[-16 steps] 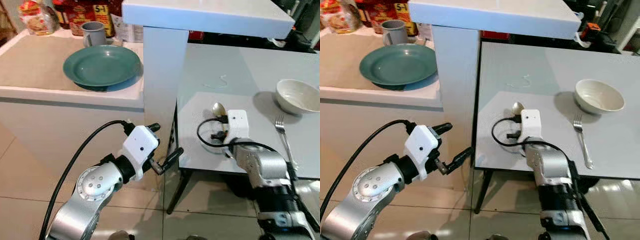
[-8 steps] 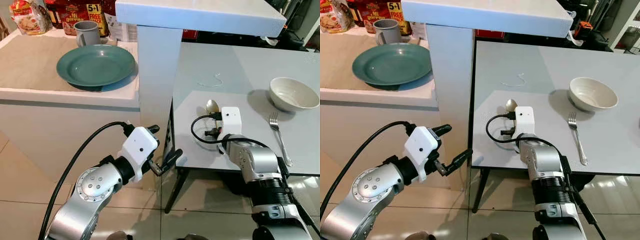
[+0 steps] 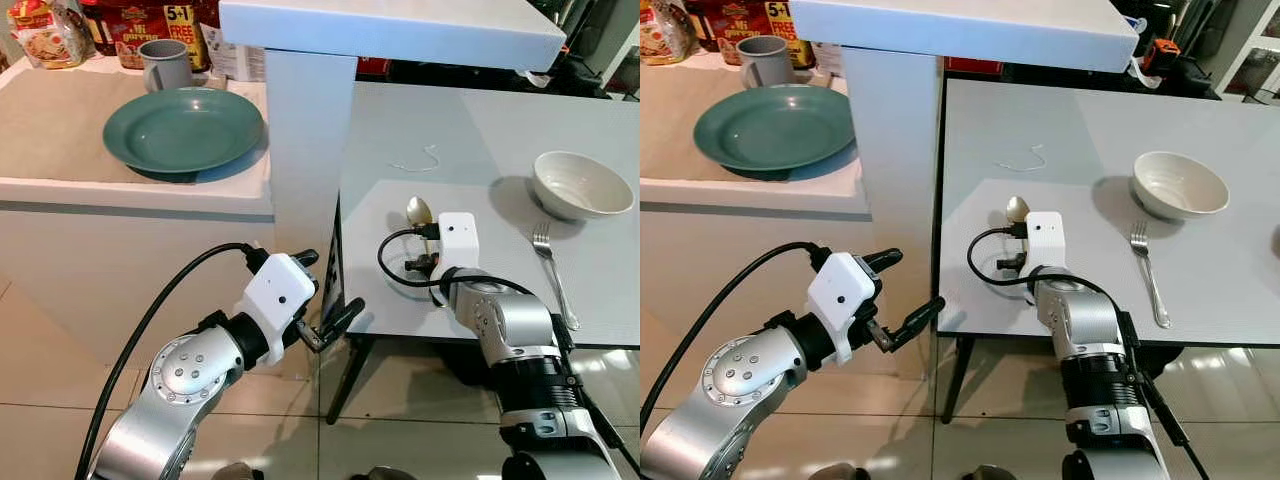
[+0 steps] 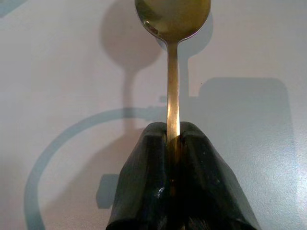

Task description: Setting the table

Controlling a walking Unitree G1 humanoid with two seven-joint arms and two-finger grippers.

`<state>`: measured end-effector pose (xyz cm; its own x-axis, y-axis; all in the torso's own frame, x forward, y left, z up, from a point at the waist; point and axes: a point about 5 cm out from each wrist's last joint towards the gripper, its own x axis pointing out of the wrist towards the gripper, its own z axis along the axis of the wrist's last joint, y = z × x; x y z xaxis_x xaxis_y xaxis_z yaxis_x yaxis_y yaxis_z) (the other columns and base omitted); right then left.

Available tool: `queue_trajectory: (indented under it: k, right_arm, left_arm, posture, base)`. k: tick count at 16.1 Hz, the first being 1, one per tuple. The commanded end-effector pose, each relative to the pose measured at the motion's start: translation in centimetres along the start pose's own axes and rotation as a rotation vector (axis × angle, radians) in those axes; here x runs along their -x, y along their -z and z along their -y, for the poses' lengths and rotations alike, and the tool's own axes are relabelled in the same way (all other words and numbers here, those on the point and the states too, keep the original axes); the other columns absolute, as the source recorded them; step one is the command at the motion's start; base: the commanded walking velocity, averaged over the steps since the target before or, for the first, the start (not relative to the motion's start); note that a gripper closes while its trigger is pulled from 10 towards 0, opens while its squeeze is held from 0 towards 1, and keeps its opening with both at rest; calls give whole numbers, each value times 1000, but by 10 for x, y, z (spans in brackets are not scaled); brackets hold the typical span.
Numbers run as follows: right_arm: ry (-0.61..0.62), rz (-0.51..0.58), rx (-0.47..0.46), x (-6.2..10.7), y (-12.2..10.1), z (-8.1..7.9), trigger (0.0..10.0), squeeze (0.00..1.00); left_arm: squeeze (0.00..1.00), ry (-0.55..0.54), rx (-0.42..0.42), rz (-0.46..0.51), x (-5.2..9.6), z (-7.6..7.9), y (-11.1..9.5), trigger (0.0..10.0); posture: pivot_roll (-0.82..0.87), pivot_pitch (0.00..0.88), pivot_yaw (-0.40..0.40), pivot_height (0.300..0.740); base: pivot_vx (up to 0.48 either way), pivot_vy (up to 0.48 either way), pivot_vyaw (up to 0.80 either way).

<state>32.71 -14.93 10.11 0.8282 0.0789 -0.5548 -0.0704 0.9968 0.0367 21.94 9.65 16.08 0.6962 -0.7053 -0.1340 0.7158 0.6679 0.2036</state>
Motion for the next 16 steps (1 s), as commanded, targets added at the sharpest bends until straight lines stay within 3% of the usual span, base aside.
queue_trajectory:
  k: [1, 3, 7, 10, 11, 12, 16]
  right_arm:
    - [-35, -45, -14, -3, 8, -5, 10000, 557]
    - [-32, -44, -20, -5, 8, -4, 10000, 871]
    - [-31, -33, -25, -5, 5, -5, 10000, 1000]
    - [-27, -10, -19, -3, 0, -5, 10000, 980]
    - [-29, 10, 0, -3, -2, -5, 10000, 318]
    - [-33, 33, 0, -1, -6, -5, 10000, 0]
    - [-36, 221, 22, 32, -36, 3, 10000, 0]
  left_arm:
    - [0, 3, -4, 8, 2, 0, -3, 10000]
    - [0, 3, -7, 8, 1, -1, -3, 10000]
    - [0, 2, -13, 8, 1, -3, -3, 10000]
    - [0, 1, -17, 10, 0, -4, -4, 10000]
    - [0, 1, -18, 10, 0, -4, -4, 10000]
    - [0, 1, -19, 10, 0, -5, -4, 10000]
    - [0, -34, -26, 3, 6, -13, -5, 10000]
  posture:
    - [85, 68, -58, 740]
    - [88, 62, -56, 740]
    - [90, 57, -50, 740]
    - [89, 58, -48, 740]
    - [89, 57, -48, 740]
    - [91, 58, -46, 740]
    - [92, 55, -38, 740]
  base:
    - [0, 0, 0]
    - [0, 0, 0]
    - [0, 0, 0]
    - [0, 0, 0]
    - [0, 0, 0]
    - [0, 0, 0]
    - [0, 0, 0]
